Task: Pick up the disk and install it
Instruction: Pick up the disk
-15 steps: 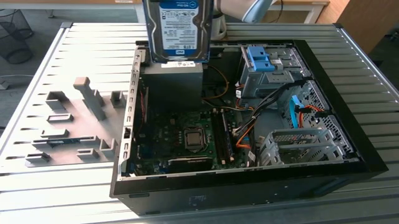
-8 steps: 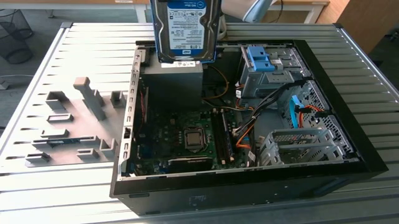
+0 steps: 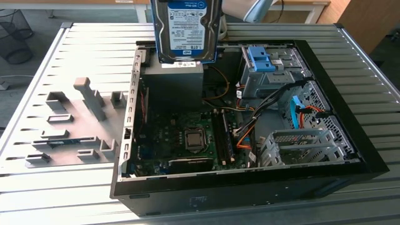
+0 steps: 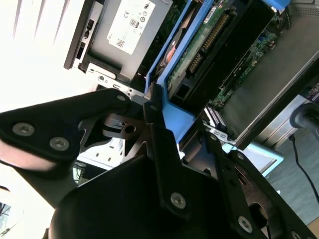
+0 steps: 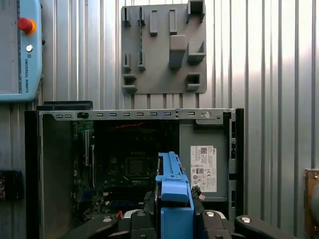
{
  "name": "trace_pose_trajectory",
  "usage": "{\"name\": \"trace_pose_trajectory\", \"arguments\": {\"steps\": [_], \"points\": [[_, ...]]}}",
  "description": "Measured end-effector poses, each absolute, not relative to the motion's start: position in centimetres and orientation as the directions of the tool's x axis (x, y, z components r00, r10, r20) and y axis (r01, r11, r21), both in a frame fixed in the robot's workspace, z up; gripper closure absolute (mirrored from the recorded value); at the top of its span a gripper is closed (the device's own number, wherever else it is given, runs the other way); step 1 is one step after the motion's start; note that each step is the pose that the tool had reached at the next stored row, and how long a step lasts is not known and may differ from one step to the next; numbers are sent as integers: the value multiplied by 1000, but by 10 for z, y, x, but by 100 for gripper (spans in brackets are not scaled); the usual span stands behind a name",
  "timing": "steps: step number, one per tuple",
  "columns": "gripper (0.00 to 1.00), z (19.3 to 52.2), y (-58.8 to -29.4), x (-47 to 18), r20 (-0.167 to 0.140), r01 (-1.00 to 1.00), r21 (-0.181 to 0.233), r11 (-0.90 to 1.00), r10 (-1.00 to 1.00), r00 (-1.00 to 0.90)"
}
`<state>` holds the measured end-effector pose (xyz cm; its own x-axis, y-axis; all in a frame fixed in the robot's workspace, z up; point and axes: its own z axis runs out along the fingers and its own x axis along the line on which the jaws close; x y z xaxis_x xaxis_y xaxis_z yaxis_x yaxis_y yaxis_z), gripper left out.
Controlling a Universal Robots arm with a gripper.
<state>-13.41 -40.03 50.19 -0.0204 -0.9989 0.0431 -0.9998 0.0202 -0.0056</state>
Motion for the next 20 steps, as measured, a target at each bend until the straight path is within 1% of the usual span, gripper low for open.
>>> {"name": "trace_pose_trajectory", "arguments": {"steps": [11, 20], "points": [[64, 502, -415, -134, 43, -1000, -6, 20, -999, -20], [64, 502, -416, -122, 43, -1000, -6, 20, -999, -21]]}}
